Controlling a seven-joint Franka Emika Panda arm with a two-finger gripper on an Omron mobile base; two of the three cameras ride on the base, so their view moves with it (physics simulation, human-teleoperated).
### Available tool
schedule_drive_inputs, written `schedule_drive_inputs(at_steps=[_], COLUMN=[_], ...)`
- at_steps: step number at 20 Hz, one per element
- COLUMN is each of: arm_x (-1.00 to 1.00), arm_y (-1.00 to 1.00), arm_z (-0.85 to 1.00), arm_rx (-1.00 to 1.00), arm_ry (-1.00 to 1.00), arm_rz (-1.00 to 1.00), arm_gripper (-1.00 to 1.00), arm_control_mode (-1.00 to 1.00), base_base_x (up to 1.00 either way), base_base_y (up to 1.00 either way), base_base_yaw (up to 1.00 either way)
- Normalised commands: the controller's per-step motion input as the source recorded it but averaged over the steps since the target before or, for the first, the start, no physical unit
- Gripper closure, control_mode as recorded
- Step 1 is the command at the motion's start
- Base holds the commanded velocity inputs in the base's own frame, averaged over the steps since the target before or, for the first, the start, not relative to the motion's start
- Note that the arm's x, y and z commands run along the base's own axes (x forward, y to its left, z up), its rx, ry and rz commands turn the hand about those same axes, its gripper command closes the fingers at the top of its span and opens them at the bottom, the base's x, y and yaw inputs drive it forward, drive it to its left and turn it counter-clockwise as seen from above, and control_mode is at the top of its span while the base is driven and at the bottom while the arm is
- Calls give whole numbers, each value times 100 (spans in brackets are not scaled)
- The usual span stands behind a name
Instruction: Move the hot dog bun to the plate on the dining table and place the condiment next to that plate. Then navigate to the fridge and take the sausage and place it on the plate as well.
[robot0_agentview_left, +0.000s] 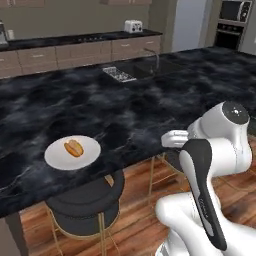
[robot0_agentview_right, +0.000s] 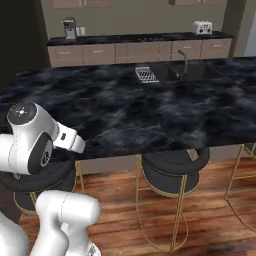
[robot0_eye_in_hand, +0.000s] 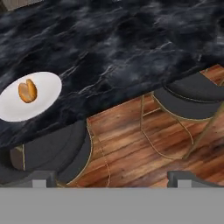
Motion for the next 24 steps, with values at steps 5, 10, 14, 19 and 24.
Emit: schedule_drive_inputs(at_steps=[5,10,14,19,24], arm_x=[0,0,0,0,0], arm_y=[0,0,0,0,0], arm_z=[0,0,0,0,0], arm_rx=[0,0,0,0,0], arm_ry=[0,0,0,0,0], arm_rz=[0,0,0,0,0], arm_gripper=[-100,-100,-100,-100,-100], arm_control_mode=[100,100,100,100,100], base_base_x=[0,0,28,100,100], base_base_y=[0,0,-30,-77,-61], base_base_yaw=[-100,-100,-84,-29,-23])
